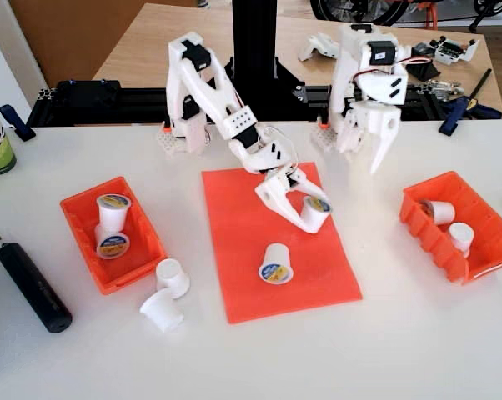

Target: Sort the coffee pods, blue into left, red into right

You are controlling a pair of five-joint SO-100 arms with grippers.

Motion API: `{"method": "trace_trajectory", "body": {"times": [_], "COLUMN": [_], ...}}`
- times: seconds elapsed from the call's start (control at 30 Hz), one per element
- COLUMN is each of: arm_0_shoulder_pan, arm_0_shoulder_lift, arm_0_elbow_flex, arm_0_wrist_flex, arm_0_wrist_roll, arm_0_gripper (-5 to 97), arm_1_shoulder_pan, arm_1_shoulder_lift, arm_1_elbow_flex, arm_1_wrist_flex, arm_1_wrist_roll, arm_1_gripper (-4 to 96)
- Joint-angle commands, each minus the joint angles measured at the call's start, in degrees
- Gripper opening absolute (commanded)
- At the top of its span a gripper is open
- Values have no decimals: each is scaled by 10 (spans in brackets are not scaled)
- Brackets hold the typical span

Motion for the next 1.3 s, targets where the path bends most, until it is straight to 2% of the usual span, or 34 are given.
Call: {"method": "trace_trajectory", "body": {"times": [0.0,0.57,0.63,0.73,0.8,0.97,1.1,1.27], "arm_0_shoulder_pan": [3,40,40,37,36,40,45,39], "arm_0_shoulder_lift": [7,16,16,13,15,-11,-46,-37], "arm_0_elbow_flex": [-14,-74,-118,-230,-248,-231,-240,-248], "arm_0_wrist_flex": [-7,-7,11,143,180,203,207,297], "arm_0_wrist_roll": [3,6,34,84,91,72,134,178], "arm_0_gripper": [339,318,318,323,325,345,355,363], "arm_1_shoulder_pan": [1,1,1,4,7,7,7,7], "arm_1_shoulder_lift": [14,45,45,45,45,43,43,43], "arm_1_elbow_flex": [1,88,88,91,92,95,99,99], "arm_1_wrist_flex": [-9,-75,-76,-81,-86,-96,-106,-114], "arm_1_wrist_roll": [-8,-10,-12,-17,-21,-19,-24,-29], "arm_1_gripper": [360,368,368,368,367,365,367,370]}}
